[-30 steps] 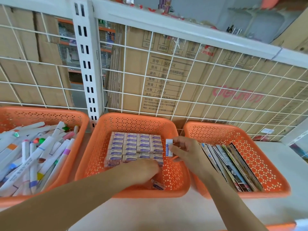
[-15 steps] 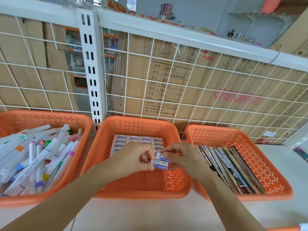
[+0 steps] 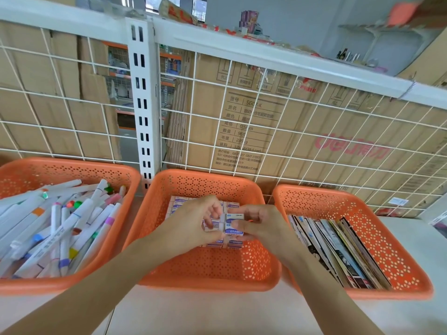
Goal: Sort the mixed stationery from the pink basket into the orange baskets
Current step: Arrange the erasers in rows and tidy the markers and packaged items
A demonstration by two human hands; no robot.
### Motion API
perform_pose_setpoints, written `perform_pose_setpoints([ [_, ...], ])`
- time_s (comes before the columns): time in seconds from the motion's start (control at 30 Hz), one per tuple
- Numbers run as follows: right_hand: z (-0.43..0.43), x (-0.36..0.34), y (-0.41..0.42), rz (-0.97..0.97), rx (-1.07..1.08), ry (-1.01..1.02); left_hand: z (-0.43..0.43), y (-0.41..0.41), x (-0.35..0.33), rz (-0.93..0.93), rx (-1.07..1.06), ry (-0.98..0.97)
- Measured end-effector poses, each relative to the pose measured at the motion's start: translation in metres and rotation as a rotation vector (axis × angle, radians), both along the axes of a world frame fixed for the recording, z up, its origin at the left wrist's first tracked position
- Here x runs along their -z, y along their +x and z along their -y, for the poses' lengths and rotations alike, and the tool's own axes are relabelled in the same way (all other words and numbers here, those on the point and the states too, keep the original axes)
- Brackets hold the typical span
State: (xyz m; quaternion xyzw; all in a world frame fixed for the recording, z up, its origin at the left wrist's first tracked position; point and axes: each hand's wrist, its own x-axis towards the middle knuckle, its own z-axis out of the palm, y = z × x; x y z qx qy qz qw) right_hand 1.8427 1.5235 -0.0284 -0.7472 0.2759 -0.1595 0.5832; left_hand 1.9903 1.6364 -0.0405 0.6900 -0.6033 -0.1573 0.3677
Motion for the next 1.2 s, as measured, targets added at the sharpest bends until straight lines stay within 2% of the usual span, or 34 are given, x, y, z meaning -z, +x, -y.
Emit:
perform_pose_setpoints([
  [0.1,0.003,0.002,0.005,0.000,-0.003,-0.001,0.005,0.002,-0.001,0.196,0.046,-0.015],
  [0.2,0.008,0.009,0.010,-0.017,0.035,0.010,0.014,0.004,-0.003,0.262,0.048,0.022],
  [0.37,0.020,0.011,0.007,-0.094,0.184,-0.393,0.026,0.010,0.007,0.414,0.043,0.235],
  [0.5,0.025,0.010,0.002,-0.093,0.228,-0.461,0.036,0.011,0.019,0.585,0.099,0.369],
  [0.67,0.025,0.013,-0.001,-0.115,0.201,-0.483,0.046,0.008,0.022,0.722,0.102,0.377],
  [1.0,0.026,0.015,0.002,-0.110,0.153,-0.484,0.045,0.007,0.026,0.752,0.090,0.367],
  [1.2,0.024,0.016,0.004,-0.126,0.127,-0.491,0.048,0.006,0.028,0.792,0.232,0.344],
])
